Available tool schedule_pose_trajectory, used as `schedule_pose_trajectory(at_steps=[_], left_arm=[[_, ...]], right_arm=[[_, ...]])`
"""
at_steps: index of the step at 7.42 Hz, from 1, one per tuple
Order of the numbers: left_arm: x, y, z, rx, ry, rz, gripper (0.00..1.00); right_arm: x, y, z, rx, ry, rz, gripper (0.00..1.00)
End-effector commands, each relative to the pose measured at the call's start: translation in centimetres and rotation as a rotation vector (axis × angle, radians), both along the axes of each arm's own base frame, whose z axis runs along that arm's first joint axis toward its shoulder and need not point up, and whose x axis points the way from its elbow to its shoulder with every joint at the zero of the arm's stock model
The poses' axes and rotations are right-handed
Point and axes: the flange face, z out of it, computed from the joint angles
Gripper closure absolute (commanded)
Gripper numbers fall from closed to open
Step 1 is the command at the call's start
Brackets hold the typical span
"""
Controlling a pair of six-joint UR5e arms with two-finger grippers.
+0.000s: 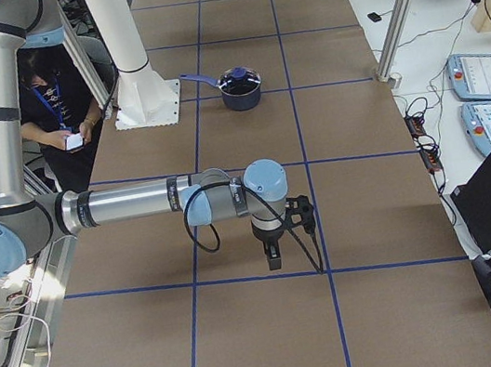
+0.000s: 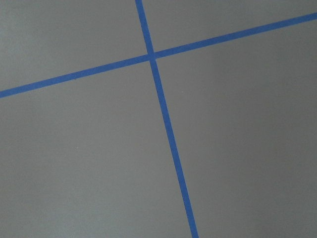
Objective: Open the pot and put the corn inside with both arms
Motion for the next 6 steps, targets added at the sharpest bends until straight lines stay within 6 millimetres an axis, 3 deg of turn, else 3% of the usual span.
schedule_pose_trajectory(at_steps=[1, 2, 3, 5, 6], left_arm=[[0.1, -0.8, -4.6, 0.104, 0.004, 0.0, 0.02], [0.3, -1.9, -6.6, 0.211, 0.005, 0.002, 0.02], [0.3, -2.9, -8.1, 0.327, 0.009, -0.002, 0.02], [0.8, -2.5, -7.6, 0.323, 0.085, 0.022, 0.02], [0.9, -2.7, -8.3, 0.35, 0.092, 0.023, 0.02]], right_arm=[[-0.3, -2.0, -2.0, 0.045, -0.006, -0.002, 0.0], [-0.5, -4.5, -5.2, 0.131, -0.012, 0.0, 0.0], [-0.5, -5.4, -5.9, 0.204, -0.015, 0.001, 0.0], [-0.6, -5.2, -6.3, 0.308, -0.036, -0.002, 0.0], [-0.7, -5.7, -6.4, 0.345, -0.048, -0.005, 0.0]])
